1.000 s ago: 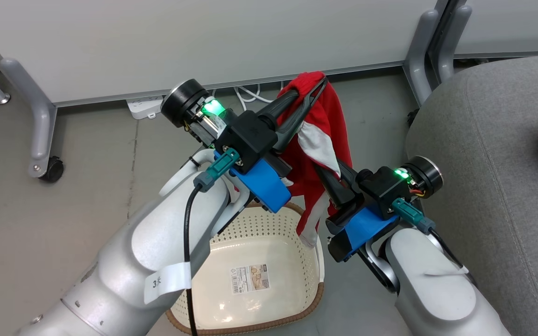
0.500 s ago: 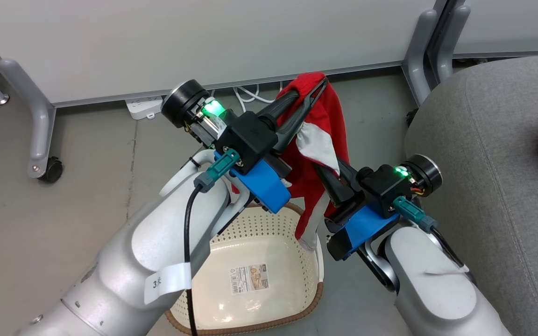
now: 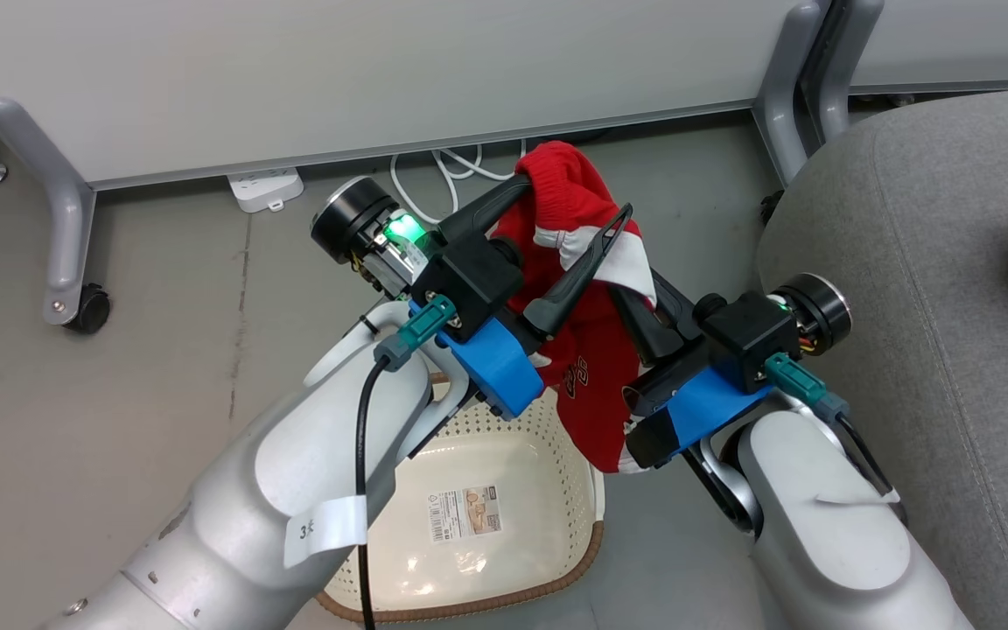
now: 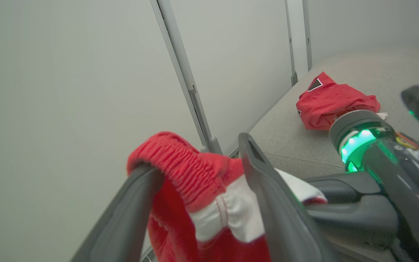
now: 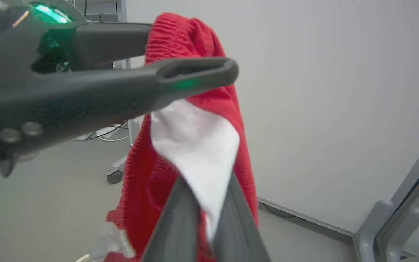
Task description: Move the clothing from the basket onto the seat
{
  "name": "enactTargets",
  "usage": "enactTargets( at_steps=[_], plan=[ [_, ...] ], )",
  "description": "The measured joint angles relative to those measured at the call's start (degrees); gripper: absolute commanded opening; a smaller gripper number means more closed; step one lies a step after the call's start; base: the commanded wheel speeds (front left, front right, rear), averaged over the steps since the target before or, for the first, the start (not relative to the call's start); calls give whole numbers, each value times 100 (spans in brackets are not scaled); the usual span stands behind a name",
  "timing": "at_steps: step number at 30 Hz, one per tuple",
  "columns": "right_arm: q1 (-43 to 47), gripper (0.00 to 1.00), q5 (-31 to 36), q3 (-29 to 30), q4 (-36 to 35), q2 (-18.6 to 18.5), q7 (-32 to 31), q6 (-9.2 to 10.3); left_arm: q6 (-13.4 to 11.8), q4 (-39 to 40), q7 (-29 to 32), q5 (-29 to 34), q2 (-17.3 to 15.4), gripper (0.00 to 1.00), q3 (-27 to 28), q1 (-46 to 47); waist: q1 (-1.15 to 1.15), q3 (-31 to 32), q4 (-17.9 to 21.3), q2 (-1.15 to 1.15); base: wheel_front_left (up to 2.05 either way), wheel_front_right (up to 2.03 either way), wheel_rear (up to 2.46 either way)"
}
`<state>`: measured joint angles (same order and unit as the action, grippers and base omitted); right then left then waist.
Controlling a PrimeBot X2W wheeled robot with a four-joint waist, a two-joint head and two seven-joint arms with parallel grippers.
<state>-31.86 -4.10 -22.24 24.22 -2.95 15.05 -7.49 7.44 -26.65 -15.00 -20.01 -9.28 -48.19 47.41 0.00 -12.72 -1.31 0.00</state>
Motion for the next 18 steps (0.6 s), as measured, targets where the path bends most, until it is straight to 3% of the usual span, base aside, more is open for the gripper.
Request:
enactTargets(
  at_steps=[18],
  plan=[
    [-17, 0, 140, 890, -456, 4, -1, 0, 0, 12, 0, -42, -181, 100, -208, -54, 0, -420, 468, 0, 0, 0, 0]
  ],
)
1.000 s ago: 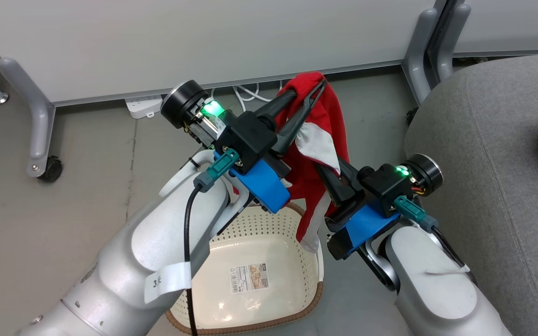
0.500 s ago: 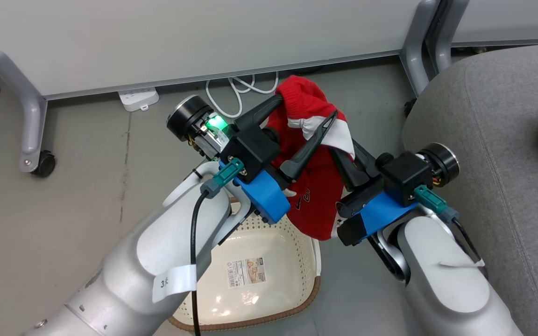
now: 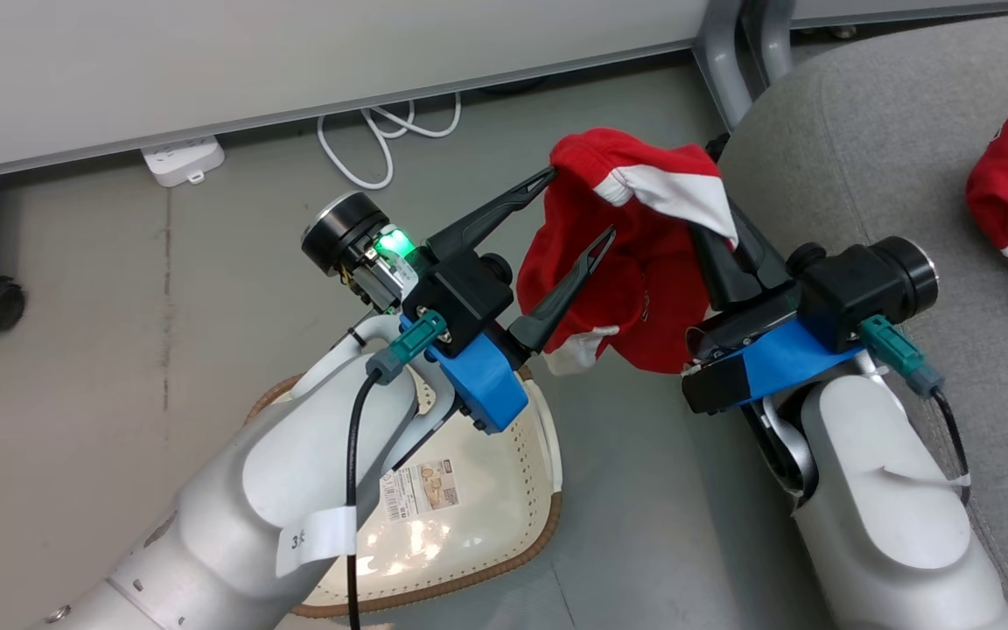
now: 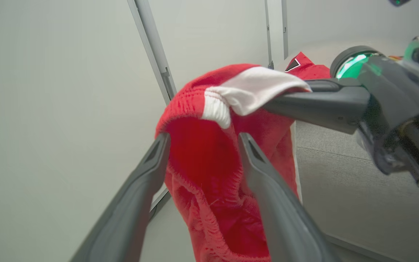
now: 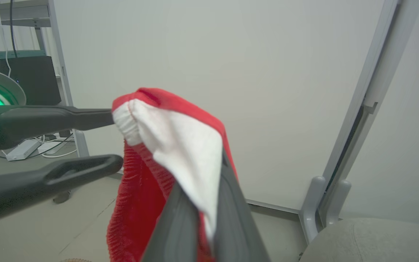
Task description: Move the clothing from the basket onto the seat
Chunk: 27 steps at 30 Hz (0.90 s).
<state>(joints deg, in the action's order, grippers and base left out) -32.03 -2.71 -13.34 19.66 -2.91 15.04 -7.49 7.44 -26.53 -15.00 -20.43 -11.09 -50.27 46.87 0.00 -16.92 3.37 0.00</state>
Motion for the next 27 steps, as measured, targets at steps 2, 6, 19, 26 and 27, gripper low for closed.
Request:
enactTargets(
  at_steps=[2, 6, 19, 26, 27],
  plan=[
    [0, 0, 10, 113, -76, 0, 0, 0, 0, 12, 0, 2, -42, 100, -36, -14, 0, -55, 90, 0, 0, 0, 0],
    [3, 0, 33, 367, -254, 3, 0, 0, 0, 121, 0, 41, -120, 100, -44, -19, 0, -159, 291, 0, 0, 0, 0],
    [337, 0, 121, 1285, -867, 1, 0, 0, 0, 547, -2, 235, -155, 100, -244, -83, 0, -412, 1108, 0, 0, 0, 0],
    [727, 0, 125, 1729, -1085, 1, 1, 0, 0, 615, -4, 238, -157, 100, -411, -83, 0, -526, 1378, 0, 0, 0, 0],
    [784, 0, 125, 1779, -1107, 1, 0, 0, 0, 616, -5, 238, -158, 100, -416, -83, 0, -537, 1407, 0, 0, 0, 0]
  ],
)
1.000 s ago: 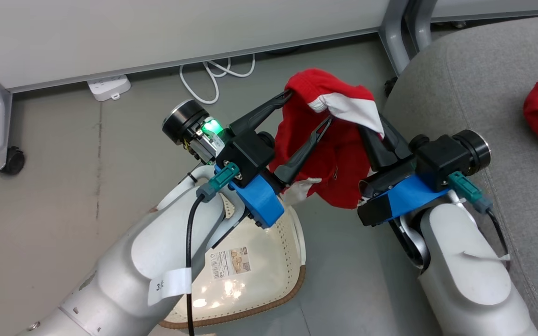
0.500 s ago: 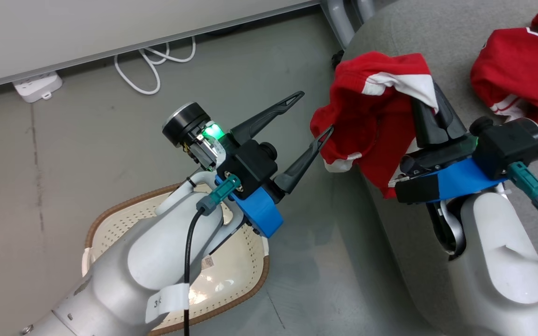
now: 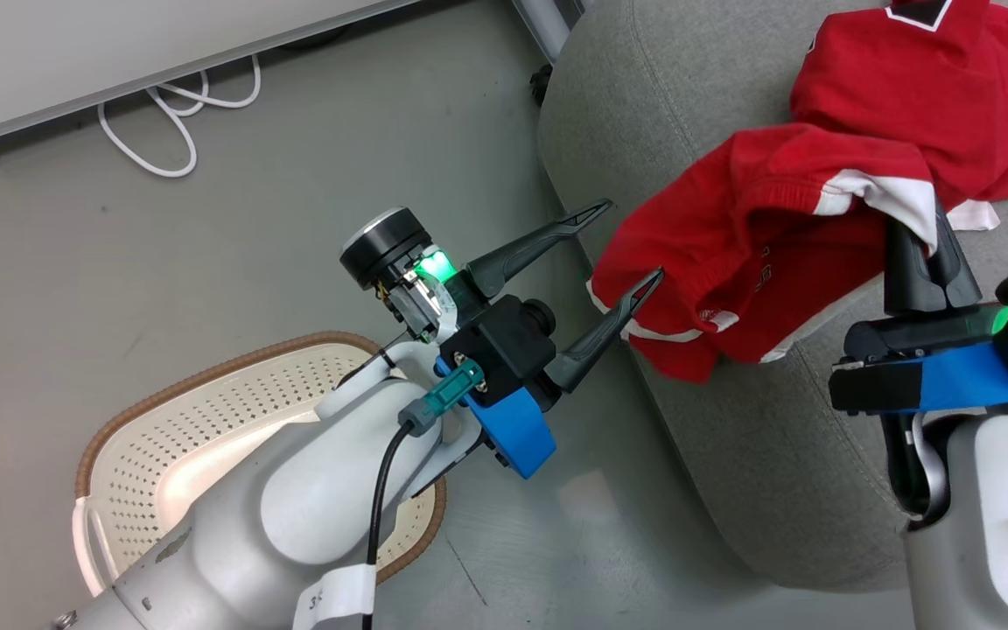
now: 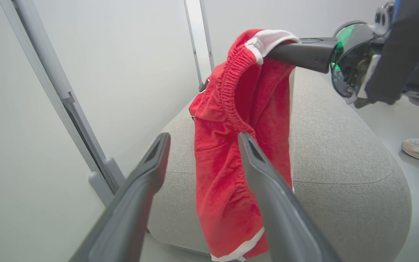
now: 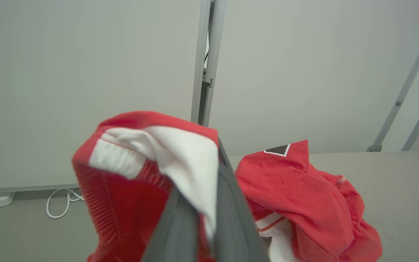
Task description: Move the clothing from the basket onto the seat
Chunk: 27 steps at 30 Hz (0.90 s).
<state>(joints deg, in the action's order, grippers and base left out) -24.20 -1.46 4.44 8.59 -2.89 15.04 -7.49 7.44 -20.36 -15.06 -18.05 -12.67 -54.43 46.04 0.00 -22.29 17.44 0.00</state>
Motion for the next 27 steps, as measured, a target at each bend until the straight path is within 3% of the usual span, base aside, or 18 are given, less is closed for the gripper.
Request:
enactTargets(
  at_steps=[16, 20, 27],
  plan=[
    [156, 0, -5, 178, -96, 1, 0, 0, 0, 5, 0, -12, -23, 100, -4, 1, 0, -92, 141, 0, 0, 0, 0],
    [-239, 0, 46, 126, -235, -46, 0, 0, 0, 33, 1, -2, -83, 100, 99, 4, 0, -172, 142, 0, 0, 0, 0],
    [-1603, 0, 91, 154, -463, -503, 0, -1, -7, 158, 0, 103, -232, 100, 238, 109, 0, -531, 157, 0, 0, 0, 0]
  ],
)
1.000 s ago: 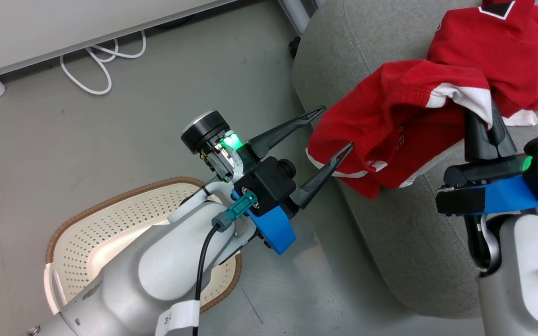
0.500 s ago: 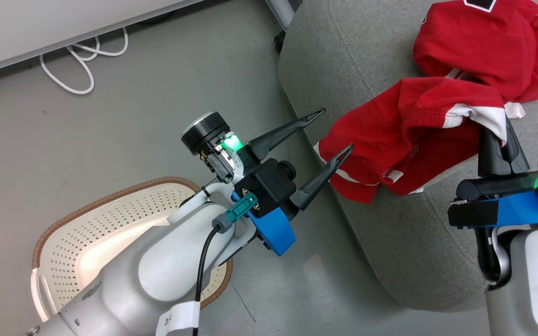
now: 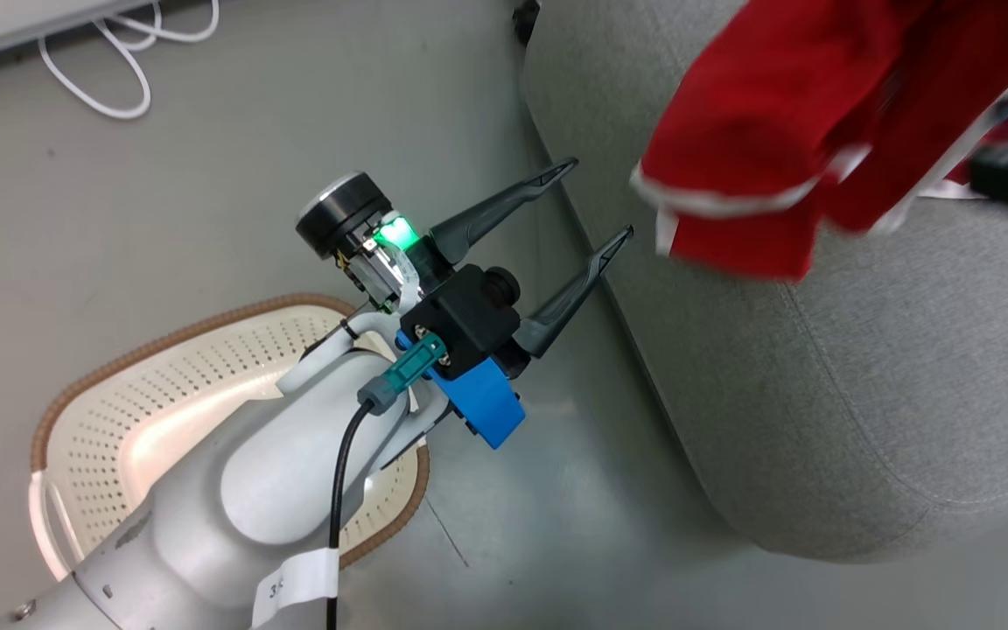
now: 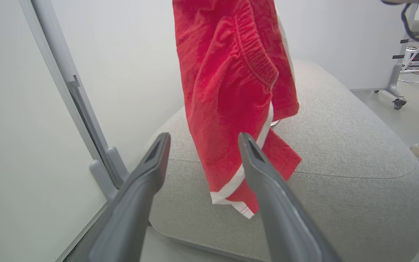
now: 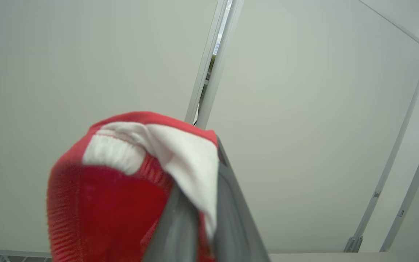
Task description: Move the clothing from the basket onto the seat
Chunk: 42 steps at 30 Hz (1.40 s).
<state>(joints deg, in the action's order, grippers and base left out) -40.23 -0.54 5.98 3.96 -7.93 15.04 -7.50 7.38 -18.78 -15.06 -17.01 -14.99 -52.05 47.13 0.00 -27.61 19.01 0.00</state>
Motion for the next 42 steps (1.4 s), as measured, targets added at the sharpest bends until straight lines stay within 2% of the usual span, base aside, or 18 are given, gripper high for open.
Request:
enactTargets(
  at_steps=[9, 13, 16, 21, 25, 32, 42],
  plan=[
    [-1747, 0, 22, 1352, -36, -1190, 2, 0, 0, 159, 0, 153, -155, 100, 9, 301, 0, -677, -87, 0, 0, 0, 0],
    [-1961, 0, -110, 1933, 348, -1790, 10, 1, 0, 253, 10, 204, -243, 100, 27, 480, 0, -989, -114, 0, 0, 0, 0],
    [-1919, 0, -80, 2267, 724, -1971, 10, 1, 0, 369, 32, 252, -277, 100, 32, 623, -1, -1224, -120, 0, 0, 0, 0],
    [-1597, 0, 154, 2529, 1347, -1983, 9, 0, 0, 577, 87, 352, -353, 100, 1, 821, -1, -1615, -122, 0, 0, 0, 0],
    [-1450, 0, 257, 2697, 1886, -1762, 10, 1, 0, 745, 186, 391, -448, 100, -56, 920, -1, -1936, -117, 0, 0, 0, 0],
    [-1169, 0, 374, 2785, 2264, -1214, 9, 1, 1, 867, 259, 400, -564, 100, -118, 968, -1, -2152, -110, 0, 0, 0, 0],
    [-1061, 0, 390, 2716, 2713, -984, 10, 1, 0, 902, 286, 381, -628, 100, -166, 1004, 0, -2175, -130, 0, 0, 0, 0]
  ],
)
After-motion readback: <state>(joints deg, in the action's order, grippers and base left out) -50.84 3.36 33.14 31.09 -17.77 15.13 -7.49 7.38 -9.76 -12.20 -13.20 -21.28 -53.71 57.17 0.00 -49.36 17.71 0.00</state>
